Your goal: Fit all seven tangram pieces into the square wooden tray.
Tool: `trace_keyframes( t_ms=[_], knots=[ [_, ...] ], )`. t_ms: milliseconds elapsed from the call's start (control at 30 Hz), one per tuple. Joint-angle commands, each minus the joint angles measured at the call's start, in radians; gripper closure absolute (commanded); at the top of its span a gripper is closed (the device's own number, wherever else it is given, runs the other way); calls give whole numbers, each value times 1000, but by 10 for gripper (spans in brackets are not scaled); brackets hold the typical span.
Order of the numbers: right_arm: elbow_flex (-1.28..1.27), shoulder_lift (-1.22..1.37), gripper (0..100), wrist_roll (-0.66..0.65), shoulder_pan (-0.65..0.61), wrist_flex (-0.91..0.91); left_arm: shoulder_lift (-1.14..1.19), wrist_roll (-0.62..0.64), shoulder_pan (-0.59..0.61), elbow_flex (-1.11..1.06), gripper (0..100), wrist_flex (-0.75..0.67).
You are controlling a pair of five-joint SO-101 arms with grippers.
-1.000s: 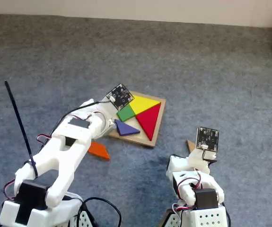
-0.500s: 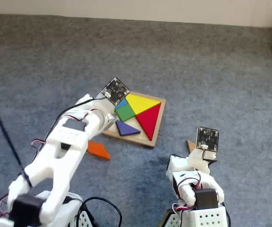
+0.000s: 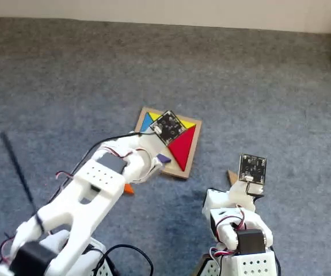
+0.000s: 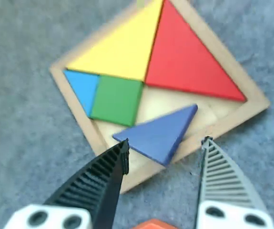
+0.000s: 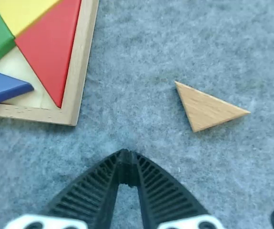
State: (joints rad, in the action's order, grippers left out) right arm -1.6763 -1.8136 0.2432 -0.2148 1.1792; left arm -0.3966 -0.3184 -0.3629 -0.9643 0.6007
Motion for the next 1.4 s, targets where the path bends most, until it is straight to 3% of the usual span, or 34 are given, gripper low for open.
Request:
trace_keyframes(
  t_ms=[0, 467, 567, 833, 1100, 1367],
  knots=[
    [-147, -12, 992, 3, 16, -28, 94, 9, 25, 88, 765, 2],
    [-147, -12, 992, 3, 16, -28, 122, -71, 326, 150, 765, 20],
    [-147, -12, 992, 3, 16, -28, 120, -71, 332, 177, 767, 55],
    [-147, -12, 992, 3, 16, -28, 114, -66, 331, 325, 768, 315],
    [-147, -12, 992, 3, 16, -28, -136, -64, 325, 286, 764, 574],
    [-147, -12, 992, 3, 16, -28, -240, -101, 331, 139, 682, 611]
  ],
)
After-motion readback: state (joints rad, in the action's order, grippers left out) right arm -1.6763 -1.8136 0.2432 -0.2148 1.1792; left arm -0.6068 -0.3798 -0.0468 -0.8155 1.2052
